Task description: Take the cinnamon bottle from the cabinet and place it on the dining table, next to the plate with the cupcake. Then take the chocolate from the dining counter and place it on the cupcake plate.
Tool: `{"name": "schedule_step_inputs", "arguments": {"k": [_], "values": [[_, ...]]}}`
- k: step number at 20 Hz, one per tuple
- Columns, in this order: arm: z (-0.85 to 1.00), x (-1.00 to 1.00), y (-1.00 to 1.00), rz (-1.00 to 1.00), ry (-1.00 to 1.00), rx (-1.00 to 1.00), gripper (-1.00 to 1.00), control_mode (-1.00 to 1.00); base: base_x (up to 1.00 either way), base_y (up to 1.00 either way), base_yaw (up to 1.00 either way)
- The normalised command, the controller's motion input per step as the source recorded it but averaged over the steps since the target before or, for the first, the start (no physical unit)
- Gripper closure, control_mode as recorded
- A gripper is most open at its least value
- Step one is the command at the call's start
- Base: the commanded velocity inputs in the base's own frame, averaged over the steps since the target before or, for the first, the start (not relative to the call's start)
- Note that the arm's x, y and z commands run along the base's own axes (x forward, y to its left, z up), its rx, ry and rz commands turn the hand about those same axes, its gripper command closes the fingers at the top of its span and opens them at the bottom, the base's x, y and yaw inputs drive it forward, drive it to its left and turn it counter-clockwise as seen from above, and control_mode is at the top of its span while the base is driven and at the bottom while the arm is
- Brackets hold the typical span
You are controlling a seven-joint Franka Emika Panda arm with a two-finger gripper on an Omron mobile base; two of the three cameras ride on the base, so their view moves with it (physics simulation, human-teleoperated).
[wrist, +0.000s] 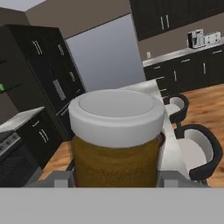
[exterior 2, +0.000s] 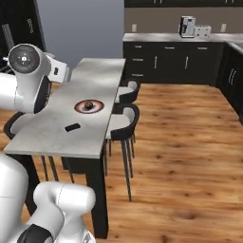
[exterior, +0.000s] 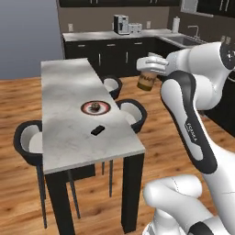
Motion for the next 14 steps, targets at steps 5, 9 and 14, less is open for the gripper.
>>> {"name": "schedule_step_inputs", "arguments": {"k": [5,9,14], "values": [[0.00,0.00,0.00,0.00,0.00,0.00,1.00,1.00,-0.11,-0.61,0.34],[0.00,0.00,0.00,0.00,0.00,0.00,1.00,1.00,-0.22,-0.96,0.40],[0.00,0.00,0.00,0.00,0.00,0.00,1.00,1.00,-0.10,-0.94,0.44]]}}
